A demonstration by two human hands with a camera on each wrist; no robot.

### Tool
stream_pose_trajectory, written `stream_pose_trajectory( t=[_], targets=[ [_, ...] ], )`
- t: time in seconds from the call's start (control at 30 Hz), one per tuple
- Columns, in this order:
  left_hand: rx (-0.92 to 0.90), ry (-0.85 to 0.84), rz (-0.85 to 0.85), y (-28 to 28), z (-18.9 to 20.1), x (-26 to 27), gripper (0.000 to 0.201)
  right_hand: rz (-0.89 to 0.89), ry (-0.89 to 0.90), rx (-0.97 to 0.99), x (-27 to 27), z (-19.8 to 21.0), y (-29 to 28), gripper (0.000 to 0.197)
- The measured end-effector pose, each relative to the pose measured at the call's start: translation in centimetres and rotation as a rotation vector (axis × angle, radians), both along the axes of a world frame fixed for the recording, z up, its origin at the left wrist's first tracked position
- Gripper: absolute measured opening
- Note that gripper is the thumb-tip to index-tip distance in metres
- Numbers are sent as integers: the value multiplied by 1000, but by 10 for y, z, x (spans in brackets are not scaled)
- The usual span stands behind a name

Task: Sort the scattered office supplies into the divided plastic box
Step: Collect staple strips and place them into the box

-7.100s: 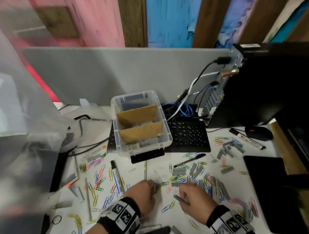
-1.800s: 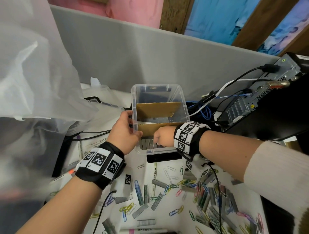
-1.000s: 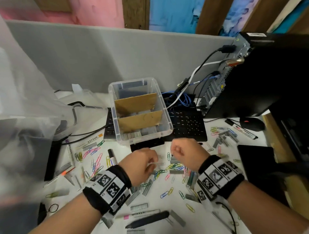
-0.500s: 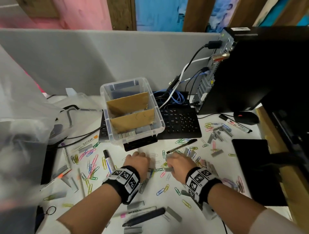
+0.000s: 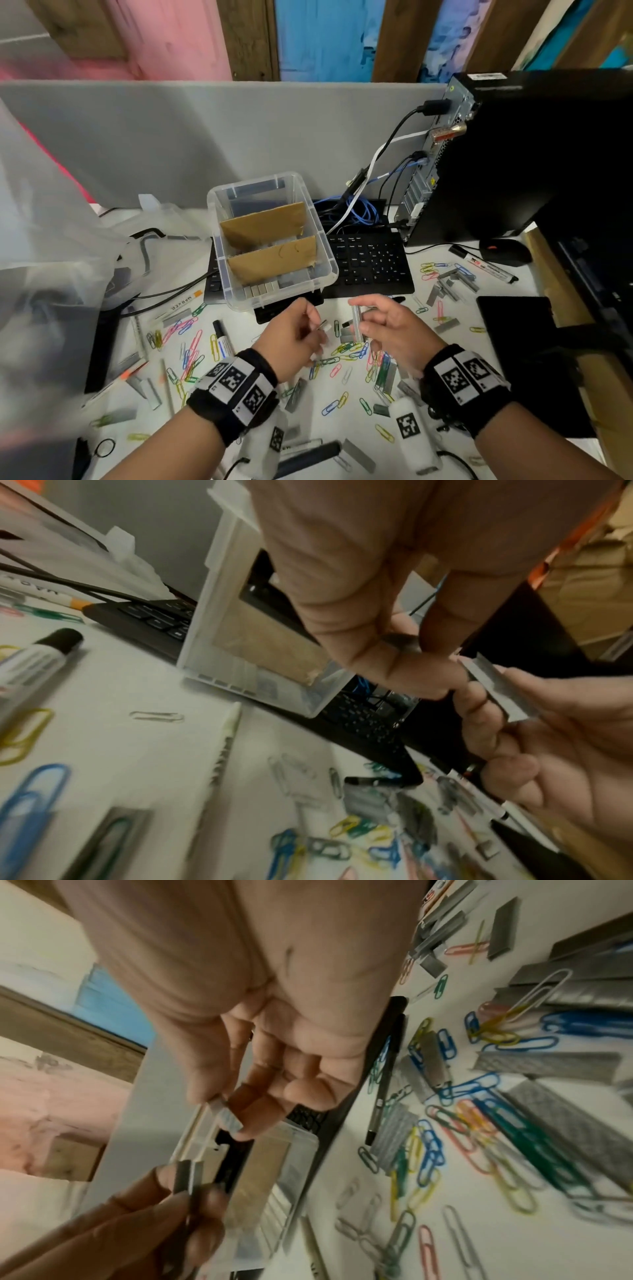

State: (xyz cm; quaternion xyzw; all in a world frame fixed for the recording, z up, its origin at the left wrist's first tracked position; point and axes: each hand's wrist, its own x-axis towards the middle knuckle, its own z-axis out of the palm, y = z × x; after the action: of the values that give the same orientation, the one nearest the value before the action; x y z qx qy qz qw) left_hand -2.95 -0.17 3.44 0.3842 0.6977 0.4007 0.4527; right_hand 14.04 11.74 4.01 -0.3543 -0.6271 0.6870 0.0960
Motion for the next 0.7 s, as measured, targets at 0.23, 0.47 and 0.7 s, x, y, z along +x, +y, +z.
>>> stream_pose_trajectory(
  t=[0.23,0.47,0.7],
  targets=[
    [90,-194,90,18,19,-4,17,-57,123,-97,-11,9,1,25],
    [205,-78,97,18,16,-2,30,-188,163,-55,-22,8,-6,17],
    [282,79,14,15,15,2,35,-275,125,39,-32,2,-4,13]
  ],
)
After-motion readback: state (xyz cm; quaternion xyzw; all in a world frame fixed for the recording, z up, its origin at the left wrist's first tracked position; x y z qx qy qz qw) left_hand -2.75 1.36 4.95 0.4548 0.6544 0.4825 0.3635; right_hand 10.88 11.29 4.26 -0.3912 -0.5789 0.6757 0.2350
